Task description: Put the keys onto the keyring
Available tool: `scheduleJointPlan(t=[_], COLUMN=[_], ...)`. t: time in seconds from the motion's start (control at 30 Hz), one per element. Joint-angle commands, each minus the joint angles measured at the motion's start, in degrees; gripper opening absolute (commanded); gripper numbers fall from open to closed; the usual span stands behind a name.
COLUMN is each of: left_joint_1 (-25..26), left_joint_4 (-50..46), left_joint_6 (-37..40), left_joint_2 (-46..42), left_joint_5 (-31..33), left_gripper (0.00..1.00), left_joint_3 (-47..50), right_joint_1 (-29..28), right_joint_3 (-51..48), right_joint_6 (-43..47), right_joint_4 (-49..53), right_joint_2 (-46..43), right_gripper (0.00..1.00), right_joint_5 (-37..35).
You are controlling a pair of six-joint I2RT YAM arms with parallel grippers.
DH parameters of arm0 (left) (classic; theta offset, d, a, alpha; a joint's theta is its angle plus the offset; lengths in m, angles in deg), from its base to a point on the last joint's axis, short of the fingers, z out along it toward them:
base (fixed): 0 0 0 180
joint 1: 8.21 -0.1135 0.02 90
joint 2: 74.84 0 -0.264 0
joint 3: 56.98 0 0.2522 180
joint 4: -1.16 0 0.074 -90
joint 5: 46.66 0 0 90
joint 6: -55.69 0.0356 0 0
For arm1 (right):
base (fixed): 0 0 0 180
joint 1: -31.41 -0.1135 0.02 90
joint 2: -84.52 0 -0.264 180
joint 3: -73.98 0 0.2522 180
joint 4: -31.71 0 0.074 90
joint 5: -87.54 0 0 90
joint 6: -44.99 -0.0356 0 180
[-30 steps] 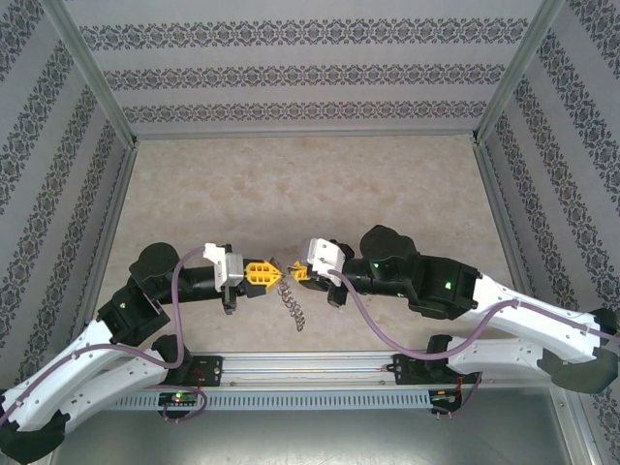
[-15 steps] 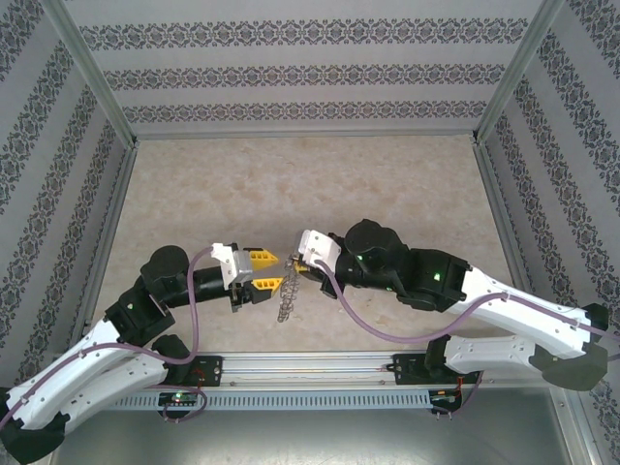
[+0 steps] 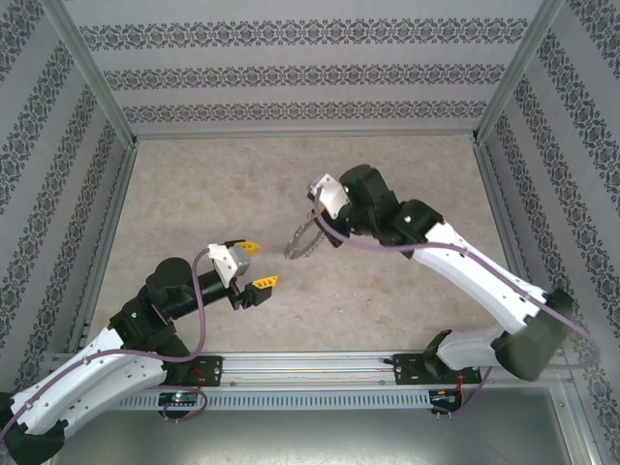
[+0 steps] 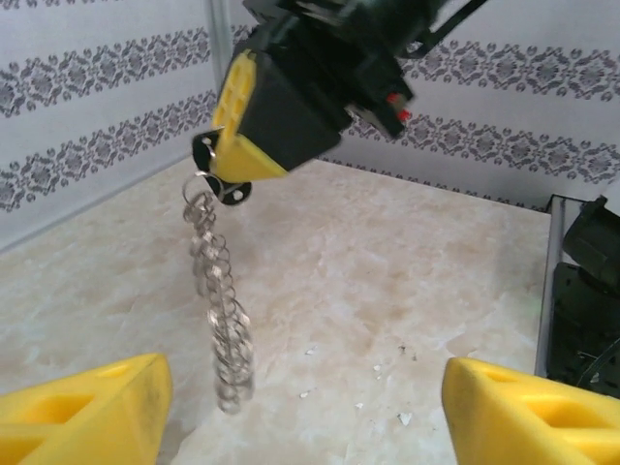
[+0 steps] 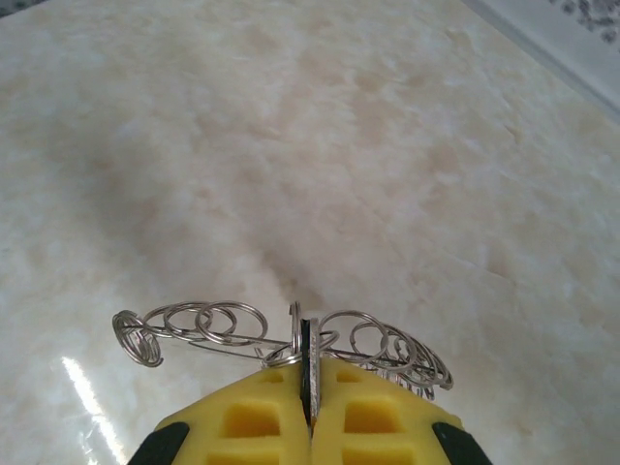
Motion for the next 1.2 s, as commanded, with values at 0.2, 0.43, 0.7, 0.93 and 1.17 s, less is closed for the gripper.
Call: scheduleJointPlan(t=[0.2,0.43,0.7,0.93,1.17], left_joint_1=[0.55,0.56,0.60,0.57,0.56], left_joint_4=[4.98,7.14,7.31,8.51,9.89], left_joint_6=[-2.23,-2.91,-3.16,-2.73,-2.81], left_joint_2=[3.31,4.60,6.13,7.41,8.63], left_joint_5=[4.04,5.10,6.85,6.32,5.90], left_gripper=[0.96,1.00,1.00,1.00,1.00], left_joint_3=[1.20,2.27,2.29,1.90,1.81], right_joint_1=[9.83,13.21,14.28,14.03,12.96], right_joint_3=[12.54,16.41,10.43,-0.96,-12.60], right_joint_6=[1.34,0.16,-2.15,-5.79,-8.86], right_joint_4=[-2.66,-5.32,-10.25,-15.87,-20.06], right_joint_2=[15.61,23.54,24.32,20.05,13.76], right_gripper=[0.00,0.00,0.00,0.00,0.00], right_joint_5=[7.30,8.48,9.34,9.48,8.06])
